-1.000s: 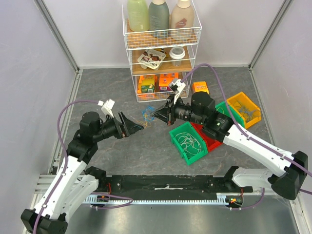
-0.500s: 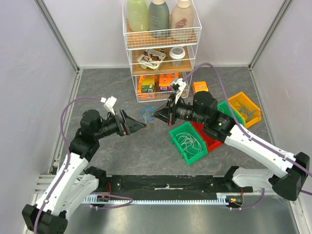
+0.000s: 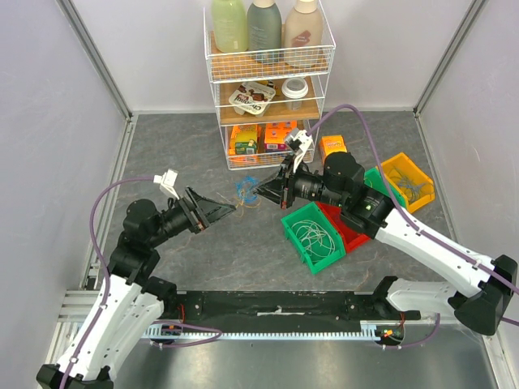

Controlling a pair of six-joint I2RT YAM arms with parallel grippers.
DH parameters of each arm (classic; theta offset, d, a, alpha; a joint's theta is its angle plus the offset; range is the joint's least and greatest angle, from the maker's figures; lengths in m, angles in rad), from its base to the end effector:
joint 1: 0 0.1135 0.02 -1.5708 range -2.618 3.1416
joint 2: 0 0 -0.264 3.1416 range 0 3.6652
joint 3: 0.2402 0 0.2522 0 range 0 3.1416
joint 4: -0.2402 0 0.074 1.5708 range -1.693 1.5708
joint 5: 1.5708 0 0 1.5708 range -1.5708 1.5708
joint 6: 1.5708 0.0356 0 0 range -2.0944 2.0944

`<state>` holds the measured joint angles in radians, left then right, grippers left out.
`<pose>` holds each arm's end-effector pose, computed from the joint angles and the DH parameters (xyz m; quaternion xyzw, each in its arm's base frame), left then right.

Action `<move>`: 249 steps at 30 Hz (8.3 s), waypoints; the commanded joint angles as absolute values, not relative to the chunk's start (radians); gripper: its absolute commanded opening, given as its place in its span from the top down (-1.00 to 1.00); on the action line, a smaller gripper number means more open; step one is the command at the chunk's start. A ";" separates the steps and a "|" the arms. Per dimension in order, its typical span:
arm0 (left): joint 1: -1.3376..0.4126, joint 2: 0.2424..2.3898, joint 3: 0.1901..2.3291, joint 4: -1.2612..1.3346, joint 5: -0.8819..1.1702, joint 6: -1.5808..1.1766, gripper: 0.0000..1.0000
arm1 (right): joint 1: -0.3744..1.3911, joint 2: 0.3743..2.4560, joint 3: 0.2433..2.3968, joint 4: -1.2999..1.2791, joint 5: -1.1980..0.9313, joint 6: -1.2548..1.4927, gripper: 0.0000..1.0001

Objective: Untangle the cables

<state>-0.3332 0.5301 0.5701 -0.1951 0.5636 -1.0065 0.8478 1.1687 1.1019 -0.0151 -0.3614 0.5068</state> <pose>0.1237 -0.0629 0.3006 -0.0704 0.7486 -0.5534 0.3584 0.1706 0.2123 0.3912 -0.2428 0.6923 0.5207 0.4366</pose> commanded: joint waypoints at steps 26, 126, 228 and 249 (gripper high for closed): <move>-0.331 0.684 0.680 -0.318 0.565 -1.269 -0.50 | 0.845 1.134 1.098 0.032 -0.360 0.522 1.00; -0.374 0.611 1.051 -0.485 0.517 -0.364 0.96 | 1.060 1.439 1.347 -0.112 -0.536 0.449 0.81; -0.374 0.664 1.212 -0.692 0.116 -0.377 0.96 | 1.246 1.763 1.904 -0.554 0.293 0.281 0.23; -0.373 0.598 1.190 -0.666 0.133 -0.382 -0.37 | 0.933 1.383 1.530 -0.483 0.460 0.338 1.00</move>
